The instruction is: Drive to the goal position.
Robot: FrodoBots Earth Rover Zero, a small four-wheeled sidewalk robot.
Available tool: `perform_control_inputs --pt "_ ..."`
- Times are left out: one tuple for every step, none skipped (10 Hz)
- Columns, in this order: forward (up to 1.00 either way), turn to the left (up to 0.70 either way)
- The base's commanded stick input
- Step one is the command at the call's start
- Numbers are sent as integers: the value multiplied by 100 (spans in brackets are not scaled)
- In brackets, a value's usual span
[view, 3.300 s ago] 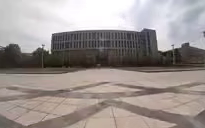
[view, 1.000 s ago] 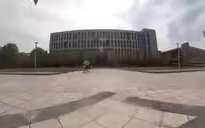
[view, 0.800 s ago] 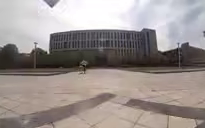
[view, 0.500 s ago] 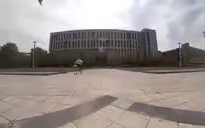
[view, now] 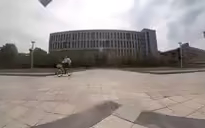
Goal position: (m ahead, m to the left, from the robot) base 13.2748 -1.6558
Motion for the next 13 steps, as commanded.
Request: perform_control_inputs --pt "70 0" --pt "70 0" --pt "70 0" --pt "70 0" --pt "70 0" --pt "70 0" --pt "70 0" --pt "70 0" --pt "70 0" --pt "70 0" --pt "70 0" --pt "70 0" --pt "70 0"
